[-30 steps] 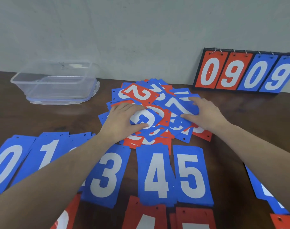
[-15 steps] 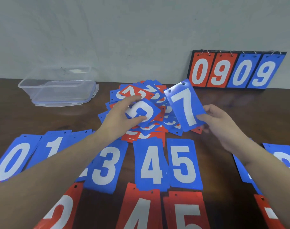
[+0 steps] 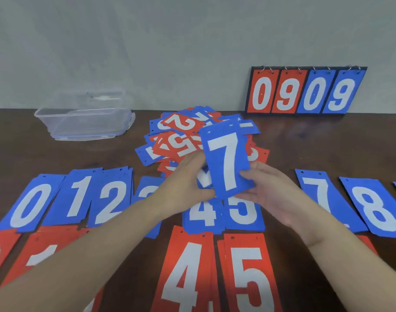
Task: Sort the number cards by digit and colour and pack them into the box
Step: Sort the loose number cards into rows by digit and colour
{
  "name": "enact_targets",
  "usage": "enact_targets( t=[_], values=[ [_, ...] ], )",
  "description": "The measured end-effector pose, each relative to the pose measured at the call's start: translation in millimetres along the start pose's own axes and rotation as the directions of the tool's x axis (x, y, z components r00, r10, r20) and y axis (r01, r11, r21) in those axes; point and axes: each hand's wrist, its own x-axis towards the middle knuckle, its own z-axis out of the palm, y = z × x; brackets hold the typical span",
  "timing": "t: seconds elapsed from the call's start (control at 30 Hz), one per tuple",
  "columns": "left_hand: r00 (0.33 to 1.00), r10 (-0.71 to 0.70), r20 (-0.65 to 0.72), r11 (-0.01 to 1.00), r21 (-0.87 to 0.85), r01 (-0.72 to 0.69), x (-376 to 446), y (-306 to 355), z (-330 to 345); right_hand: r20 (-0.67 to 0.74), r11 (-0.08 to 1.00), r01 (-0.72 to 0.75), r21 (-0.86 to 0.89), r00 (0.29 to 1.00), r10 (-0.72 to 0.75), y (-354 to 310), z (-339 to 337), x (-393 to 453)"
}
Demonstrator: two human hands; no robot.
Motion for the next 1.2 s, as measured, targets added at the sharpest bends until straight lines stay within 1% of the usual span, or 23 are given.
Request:
enact_targets(
  t=[0.07, 0.13, 0.17, 0.23, 0.27, 0.3, 0.33, 0.37, 0.4, 0.43, 0.47, 0.53, 0.6, 0.7, 0.77, 0.87, 0.93, 1.0, 1.07, 1.13, 1.2],
  values=[
    [0.999, 0.039, -0.024, 0.998, -0.040, -0.040, -2, 3, 7, 0.001, 0.999, 0.019, -0.034, 1.000, -0.019, 5, 3, -7],
    [0.997, 0.055, -0.062, 0.997, -0.055, -0.059, -4, 8, 13, -0.038, 0.997, 0.062, -0.035, 0.997, -0.063, 10, 2, -12],
    [0.995, 0.016, -0.097, 0.996, -0.082, -0.024, -5, 11, 14, -0.058, 0.997, 0.078, -0.012, 0.995, -0.079, 11, -1, -15],
    [0.974, -0.151, -0.171, 0.974, -0.194, 0.117, -5, 18, 16, -0.095, 0.996, 0.088, 0.032, 0.992, -0.084, 11, -6, -22],
    [0.951, -0.254, -0.178, 0.941, -0.274, 0.200, -6, 22, 17, -0.112, 0.996, 0.083, 0.038, 0.991, -0.079, 12, -9, -25],
    [0.926, -0.349, -0.143, 0.885, -0.377, 0.275, -5, 26, 18, -0.126, 0.997, 0.075, 0.037, 0.990, -0.070, 12, -13, -29],
    [0.904, -0.422, -0.069, 0.800, -0.498, 0.335, -4, 29, 19, -0.135, 0.997, 0.064, 0.038, 0.989, -0.058, 13, -15, -33],
    [0.883, -0.469, 0.019, 0.692, -0.613, 0.381, -2, 32, 22, -0.142, 0.998, 0.052, 0.039, 0.989, -0.046, 14, -18, -35],
    [0.865, -0.494, 0.092, 0.599, -0.685, 0.415, -1, 36, 25, -0.149, 0.998, 0.040, 0.039, 0.988, -0.034, 15, -20, -38],
    [0.855, -0.504, 0.121, 0.552, -0.716, 0.427, 0, 39, 28, -0.163, 0.999, 0.032, 0.035, 0.986, -0.026, 16, -23, -40],
    [0.851, -0.513, 0.112, 0.545, -0.724, 0.424, 1, 39, 30, -0.184, 0.999, 0.035, 0.033, 0.982, -0.029, 16, -26, -41],
    [0.847, -0.527, 0.067, 0.574, -0.707, 0.414, 3, 38, 33, -0.247, 0.997, 0.064, 0.036, 0.967, -0.053, 15, -39, -44],
    [0.854, -0.517, 0.056, 0.616, -0.669, 0.416, 7, 34, 32, -0.310, 0.992, 0.104, 0.066, 0.947, -0.079, 11, -56, -49],
    [0.858, -0.505, 0.090, 0.683, -0.566, 0.461, 15, 31, 33, -0.394, 0.991, 0.136, 0.014, 0.911, -0.120, 9, -86, -61],
    [0.866, -0.489, 0.108, 0.751, -0.453, 0.480, 20, 31, 36, -0.449, 0.988, 0.153, -0.024, 0.881, -0.147, 10, -106, -73],
    [0.878, -0.470, 0.093, 0.829, -0.293, 0.476, 29, 26, 45, -0.506, 0.986, 0.147, -0.077, 0.846, -0.166, 11, -133, -87],
    [0.896, -0.438, 0.074, 0.882, -0.156, 0.444, 33, 22, 52, -0.526, 0.983, 0.123, -0.137, 0.832, -0.177, 10, -145, -96],
    [0.921, -0.382, 0.069, 0.924, 0.019, 0.382, 36, 21, 58, -0.570, 0.979, 0.092, -0.182, 0.801, -0.181, 7, -154, -101],
    [0.941, -0.336, 0.027, 0.915, 0.244, 0.320, 37, 20, 63, -0.610, 0.972, 0.036, -0.231, 0.773, -0.174, 2, -160, -103],
    [0.955, -0.291, -0.053, 0.853, 0.439, 0.284, 37, 19, 67, -0.632, 0.953, -0.043, -0.299, 0.757, -0.164, -2, -169, -98],
    [0.956, -0.277, -0.092, 0.819, 0.498, 0.285, 37, 21, 68, -0.622, 0.913, -0.111, -0.393, 0.763, -0.175, -5, -177, -91]
  ],
)
